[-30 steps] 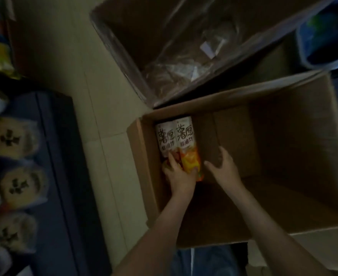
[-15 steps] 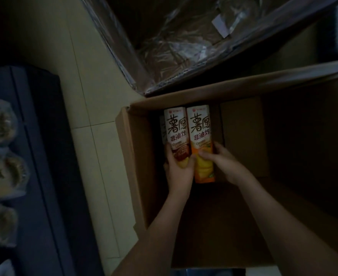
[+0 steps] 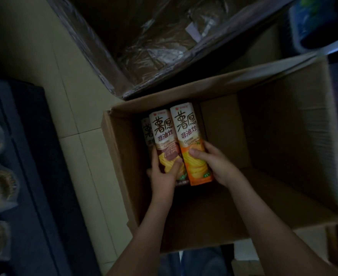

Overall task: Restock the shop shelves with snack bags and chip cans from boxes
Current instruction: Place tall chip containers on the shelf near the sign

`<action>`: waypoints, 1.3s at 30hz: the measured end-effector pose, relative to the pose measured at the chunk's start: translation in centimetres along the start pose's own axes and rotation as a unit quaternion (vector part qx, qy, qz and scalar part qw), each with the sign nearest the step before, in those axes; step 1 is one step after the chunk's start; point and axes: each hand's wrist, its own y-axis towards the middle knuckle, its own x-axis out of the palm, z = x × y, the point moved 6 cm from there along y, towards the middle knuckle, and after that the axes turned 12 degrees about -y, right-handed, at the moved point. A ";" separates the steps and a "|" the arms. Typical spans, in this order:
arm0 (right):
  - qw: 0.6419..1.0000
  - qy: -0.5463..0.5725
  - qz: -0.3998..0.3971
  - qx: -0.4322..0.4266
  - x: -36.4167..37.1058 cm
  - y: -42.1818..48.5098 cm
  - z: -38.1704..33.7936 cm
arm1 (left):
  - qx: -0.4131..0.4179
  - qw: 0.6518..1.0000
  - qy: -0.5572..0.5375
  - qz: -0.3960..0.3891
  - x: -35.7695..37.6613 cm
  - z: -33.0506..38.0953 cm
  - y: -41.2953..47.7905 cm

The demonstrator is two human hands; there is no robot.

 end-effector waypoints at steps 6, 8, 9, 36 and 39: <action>0.999 0.032 0.024 -0.022 -1.3 -11.1 -4.2 | 0.002 0.998 0.008 -0.065 0.8 5.6 -8.7; 0.998 0.045 0.028 -0.039 -1.6 -16.3 -6.5 | -0.001 0.994 -0.003 -0.110 1.3 8.5 -12.6; 0.997 0.054 0.031 -0.052 -1.7 -19.0 -7.7 | -0.006 0.990 -0.005 -0.137 1.6 10.0 -14.6; 0.736 0.047 0.393 -0.549 -6.8 -97.1 -20.2 | 0.349 0.690 0.073 -0.629 13.5 38.6 -82.4; 0.683 0.056 0.423 -0.593 -7.5 -103.9 -20.7 | 0.395 0.644 0.065 -0.652 13.9 41.0 -89.9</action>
